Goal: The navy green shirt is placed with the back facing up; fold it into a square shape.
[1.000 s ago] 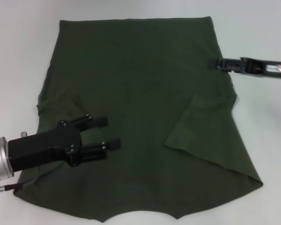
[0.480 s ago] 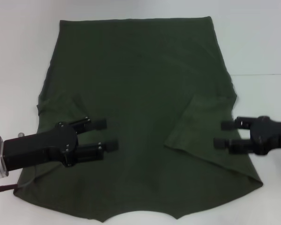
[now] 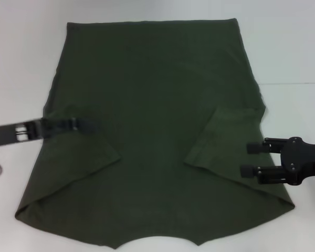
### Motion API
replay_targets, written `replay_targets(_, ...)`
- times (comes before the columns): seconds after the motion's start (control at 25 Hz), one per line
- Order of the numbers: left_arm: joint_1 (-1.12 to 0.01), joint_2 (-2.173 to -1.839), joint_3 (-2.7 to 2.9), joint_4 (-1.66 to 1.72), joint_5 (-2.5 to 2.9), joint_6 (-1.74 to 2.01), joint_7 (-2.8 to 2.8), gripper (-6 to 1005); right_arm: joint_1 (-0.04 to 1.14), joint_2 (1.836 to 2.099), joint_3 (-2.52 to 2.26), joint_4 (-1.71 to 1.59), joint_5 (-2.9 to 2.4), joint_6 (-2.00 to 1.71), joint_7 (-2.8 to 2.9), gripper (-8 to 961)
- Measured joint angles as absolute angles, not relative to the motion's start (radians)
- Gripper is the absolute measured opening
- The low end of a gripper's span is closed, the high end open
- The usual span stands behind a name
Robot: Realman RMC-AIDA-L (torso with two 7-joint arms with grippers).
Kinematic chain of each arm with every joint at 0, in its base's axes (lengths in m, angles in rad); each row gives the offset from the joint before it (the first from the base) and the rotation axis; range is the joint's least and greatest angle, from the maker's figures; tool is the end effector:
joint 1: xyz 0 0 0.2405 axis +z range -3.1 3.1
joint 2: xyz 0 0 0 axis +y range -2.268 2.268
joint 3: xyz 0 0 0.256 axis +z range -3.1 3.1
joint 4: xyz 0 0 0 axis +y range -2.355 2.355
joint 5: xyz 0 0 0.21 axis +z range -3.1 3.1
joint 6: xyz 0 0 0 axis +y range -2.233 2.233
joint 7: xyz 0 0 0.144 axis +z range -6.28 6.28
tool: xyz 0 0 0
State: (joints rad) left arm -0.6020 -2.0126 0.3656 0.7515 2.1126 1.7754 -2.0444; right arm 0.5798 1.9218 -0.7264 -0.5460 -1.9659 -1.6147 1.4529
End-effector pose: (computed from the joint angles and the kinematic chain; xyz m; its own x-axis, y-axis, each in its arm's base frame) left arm -0.2559 0.3432 0.0736 0.3682 0.7158 0.5934 0.8037 -0.5659 0.1839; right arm 0.2720 0.3432 0.0410 0.7880 -0.3960 -0.4713 -0.4889 -0.8679 -0.0882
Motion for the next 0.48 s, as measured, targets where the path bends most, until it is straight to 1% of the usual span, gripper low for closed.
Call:
replay_targets(0.08,-0.609,-1.992,0.298,0.763,2.173,1.758,-2.165,859,0.583,1.920,-0.727,-0.550,-1.979,-1.616,1.453,825)
replay_targets(0.24,-0.610,-1.966,0.210,0.774,2.296,1.736,-2.285,859,0.592,1.915,-0.729,-0.552,-2.008,-1.621,1.454,825)
replay_targets(0.32,-0.605,-1.958,0.176,0.779,2.359,1.723,-2.320,859,0.596,1.911,-0.732,-0.553,-2.012,-1.628,1.454,825)
replay_targets(0.48,-0.589,-1.956,0.130,0.781,2.448,1.708,-2.367,859,0.602,1.903,-0.737,-0.554,-2.013,-1.637,1.453,825)
